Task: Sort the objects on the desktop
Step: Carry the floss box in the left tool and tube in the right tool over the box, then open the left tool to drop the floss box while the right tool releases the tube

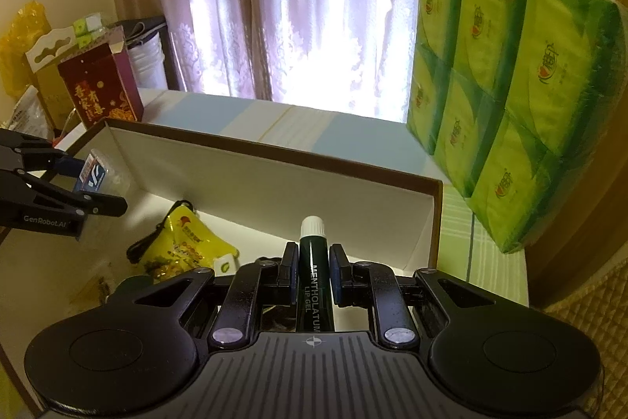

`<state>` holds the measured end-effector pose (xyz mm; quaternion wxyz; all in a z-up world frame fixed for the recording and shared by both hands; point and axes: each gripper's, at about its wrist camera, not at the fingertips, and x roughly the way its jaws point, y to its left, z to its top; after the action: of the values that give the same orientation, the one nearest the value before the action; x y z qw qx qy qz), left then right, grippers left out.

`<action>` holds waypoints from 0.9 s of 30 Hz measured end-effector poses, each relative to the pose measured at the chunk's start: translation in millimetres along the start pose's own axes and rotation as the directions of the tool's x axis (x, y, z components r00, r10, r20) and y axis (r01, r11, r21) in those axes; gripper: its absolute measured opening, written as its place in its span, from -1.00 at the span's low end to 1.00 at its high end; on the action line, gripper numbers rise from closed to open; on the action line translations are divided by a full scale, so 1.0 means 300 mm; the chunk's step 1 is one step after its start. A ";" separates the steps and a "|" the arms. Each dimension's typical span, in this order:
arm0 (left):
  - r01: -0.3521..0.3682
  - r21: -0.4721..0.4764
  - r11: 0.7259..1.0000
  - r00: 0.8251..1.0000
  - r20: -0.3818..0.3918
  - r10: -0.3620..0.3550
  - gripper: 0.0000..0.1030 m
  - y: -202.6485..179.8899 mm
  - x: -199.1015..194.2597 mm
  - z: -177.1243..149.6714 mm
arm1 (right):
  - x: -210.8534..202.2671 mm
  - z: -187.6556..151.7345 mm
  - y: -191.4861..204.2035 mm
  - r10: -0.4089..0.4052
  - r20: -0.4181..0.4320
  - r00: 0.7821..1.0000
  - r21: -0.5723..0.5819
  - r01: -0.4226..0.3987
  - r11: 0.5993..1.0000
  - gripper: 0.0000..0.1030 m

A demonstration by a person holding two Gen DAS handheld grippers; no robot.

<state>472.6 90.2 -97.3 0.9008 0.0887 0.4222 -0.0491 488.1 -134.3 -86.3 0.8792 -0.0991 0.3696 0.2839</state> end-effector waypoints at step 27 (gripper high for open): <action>-0.005 0.020 1.000 1.000 0.014 0.005 0.23 -0.011 0.025 0.024 | 0.029 0.014 -0.014 -0.010 -0.001 1.000 -0.015 0.010 1.000 -0.74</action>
<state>482.2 85.5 -98.8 0.9029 0.0984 0.4153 -0.0515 498.0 -132.5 -89.8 0.8797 -0.1078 0.3672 0.2823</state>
